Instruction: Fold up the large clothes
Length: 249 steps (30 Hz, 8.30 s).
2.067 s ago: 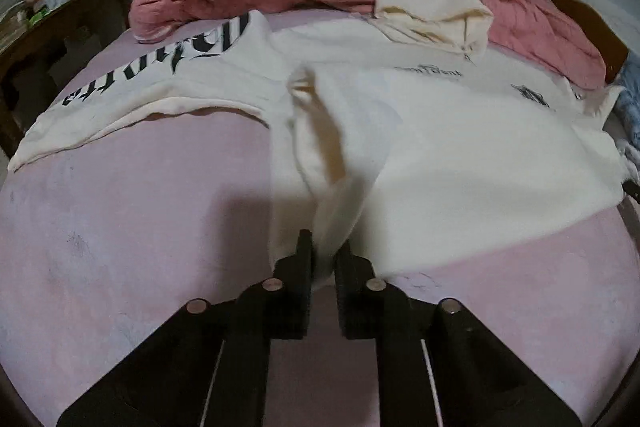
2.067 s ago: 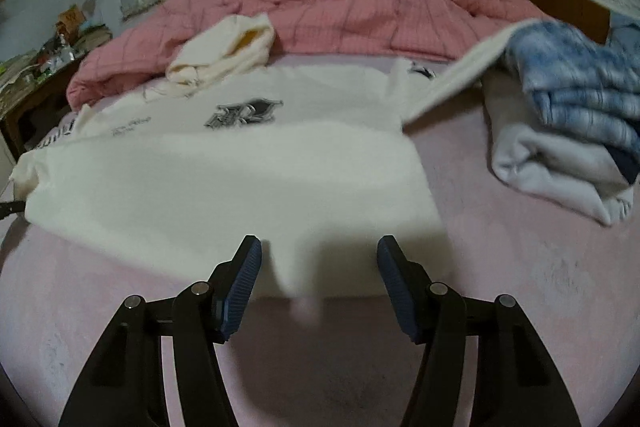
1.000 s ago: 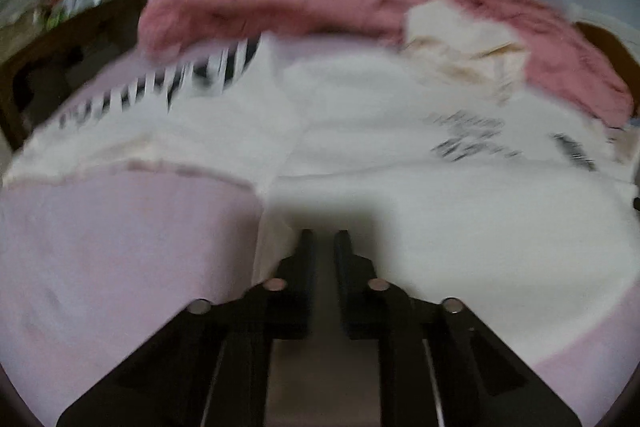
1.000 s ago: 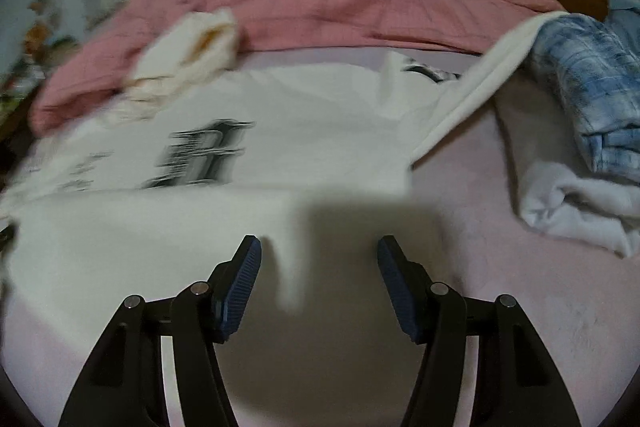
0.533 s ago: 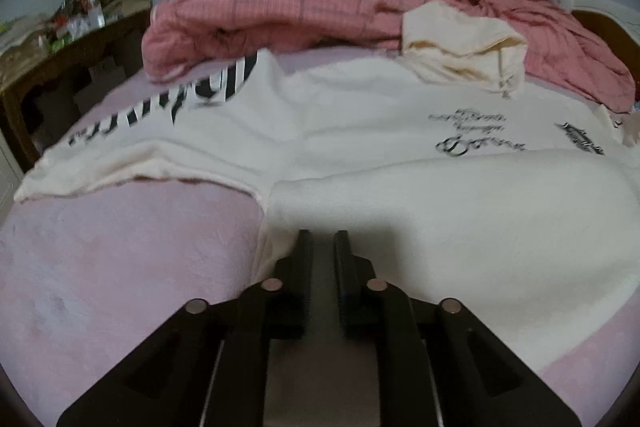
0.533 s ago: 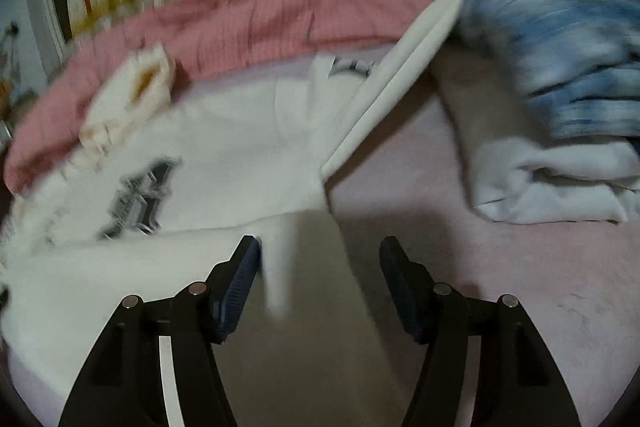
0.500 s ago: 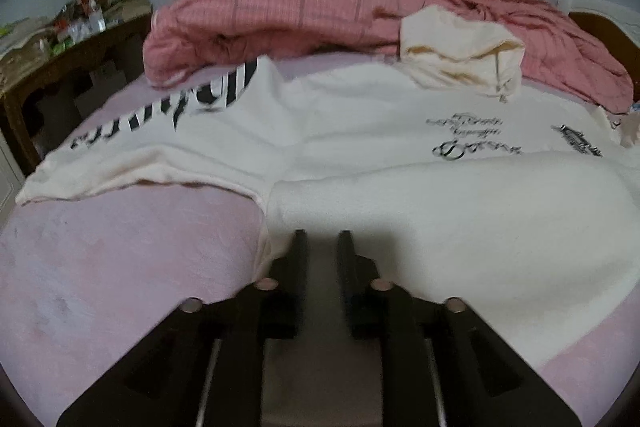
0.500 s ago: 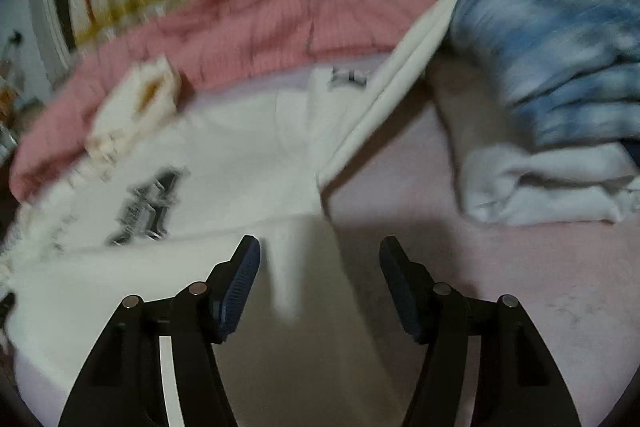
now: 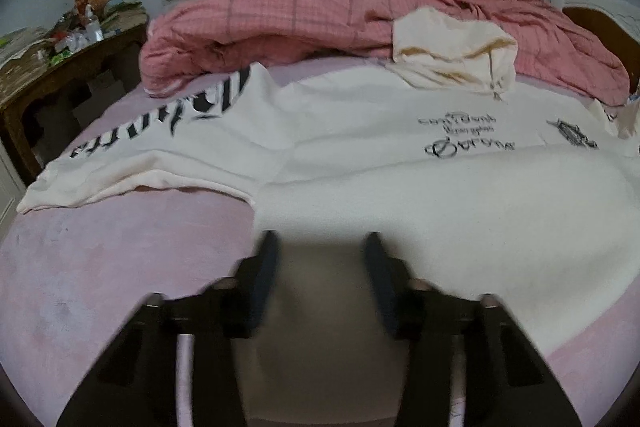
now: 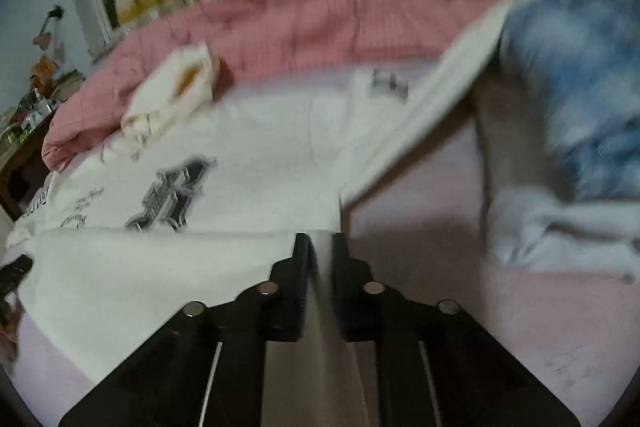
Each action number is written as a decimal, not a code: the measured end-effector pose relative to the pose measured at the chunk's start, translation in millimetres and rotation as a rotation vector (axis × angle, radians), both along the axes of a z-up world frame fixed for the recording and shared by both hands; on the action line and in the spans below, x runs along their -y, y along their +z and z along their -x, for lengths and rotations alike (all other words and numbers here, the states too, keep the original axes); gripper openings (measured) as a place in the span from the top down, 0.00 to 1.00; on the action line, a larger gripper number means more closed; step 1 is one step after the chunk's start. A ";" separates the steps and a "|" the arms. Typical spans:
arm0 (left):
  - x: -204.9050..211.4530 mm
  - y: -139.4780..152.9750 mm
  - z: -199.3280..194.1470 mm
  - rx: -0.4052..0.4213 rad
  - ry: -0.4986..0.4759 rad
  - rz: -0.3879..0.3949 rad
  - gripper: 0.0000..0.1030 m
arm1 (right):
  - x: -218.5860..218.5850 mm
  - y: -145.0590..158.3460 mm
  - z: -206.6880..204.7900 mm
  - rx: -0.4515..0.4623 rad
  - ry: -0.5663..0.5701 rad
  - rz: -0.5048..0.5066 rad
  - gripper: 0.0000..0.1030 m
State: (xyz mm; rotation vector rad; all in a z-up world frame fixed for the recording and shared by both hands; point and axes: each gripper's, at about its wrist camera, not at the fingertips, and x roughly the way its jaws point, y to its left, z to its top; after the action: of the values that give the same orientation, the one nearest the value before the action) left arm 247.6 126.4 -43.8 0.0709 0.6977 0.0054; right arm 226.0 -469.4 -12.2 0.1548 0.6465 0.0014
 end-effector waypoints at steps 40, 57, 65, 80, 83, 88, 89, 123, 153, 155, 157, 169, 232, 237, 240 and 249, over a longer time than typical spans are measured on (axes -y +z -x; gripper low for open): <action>5.7 154.0 99.5 0.509 -0.078 0.054 0.00 | -128.0 136.3 138.2 0.508 -0.092 0.227 0.00; -70.4 223.0 29.0 0.584 -0.120 0.135 0.00 | -242.3 168.8 40.1 0.406 0.010 0.021 0.00; -173.3 132.5 -37.3 0.418 -0.033 0.209 0.26 | -254.5 72.7 -41.5 0.226 -0.082 0.176 0.00; -359.3 49.0 -54.4 0.130 0.400 0.523 0.17 | -241.7 34.2 -60.9 0.130 -0.143 0.252 0.02; -387.6 22.8 -57.1 0.072 0.528 0.587 0.12 | -247.0 34.0 -59.5 0.130 -0.129 0.266 0.02; -411.1 -15.1 -58.0 0.017 0.593 0.653 0.14 | -254.9 29.6 -61.2 0.130 -0.112 0.308 0.03; -411.5 -13.9 -58.4 0.030 0.586 0.648 0.14 | -255.5 28.5 -61.7 0.126 -0.108 0.306 0.03; 121.3 156.6 -131.3 0.290 -0.128 0.424 0.96 | -118.2 96.1 -33.4 0.278 -0.252 -0.022 0.07; 25.1 80.4 -124.3 0.120 0.058 0.126 0.07 | -198.7 67.8 -63.4 0.131 0.063 0.046 0.07; -4.0 55.6 -144.0 0.072 0.131 0.134 0.17 | -218.3 61.7 -76.2 0.041 0.147 -0.054 0.07; -26.3 26.2 -162.0 0.014 0.189 0.168 0.21 | -244.0 54.5 -92.0 -0.049 0.234 -0.140 0.11; -45.4 -12.7 -182.4 -0.145 0.286 0.217 0.36 | -363.8 -11.7 -161.0 -0.310 0.199 0.345 0.25; 19.3 122.2 -100.4 0.364 -0.008 0.210 0.03 | -73.0 71.3 -94.6 0.103 -0.270 0.083 0.33; 19.3 129.7 -93.2 0.403 -0.006 0.164 0.00 | -39.2 97.8 -76.0 0.077 -0.277 0.006 0.33; 10.4 127.8 -94.9 0.393 0.026 0.205 0.00 | 1.1 132.4 -63.3 0.090 -0.307 0.006 0.32; 10.6 103.5 -115.1 0.295 0.109 0.265 0.00 | 175.3 159.0 -63.4 -0.032 -0.404 -0.327 0.29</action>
State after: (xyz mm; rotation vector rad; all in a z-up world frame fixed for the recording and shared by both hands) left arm 362.7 115.8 59.7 -0.2186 0.4018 0.0269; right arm 289.4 -644.8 146.8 0.5997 0.6343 -0.2860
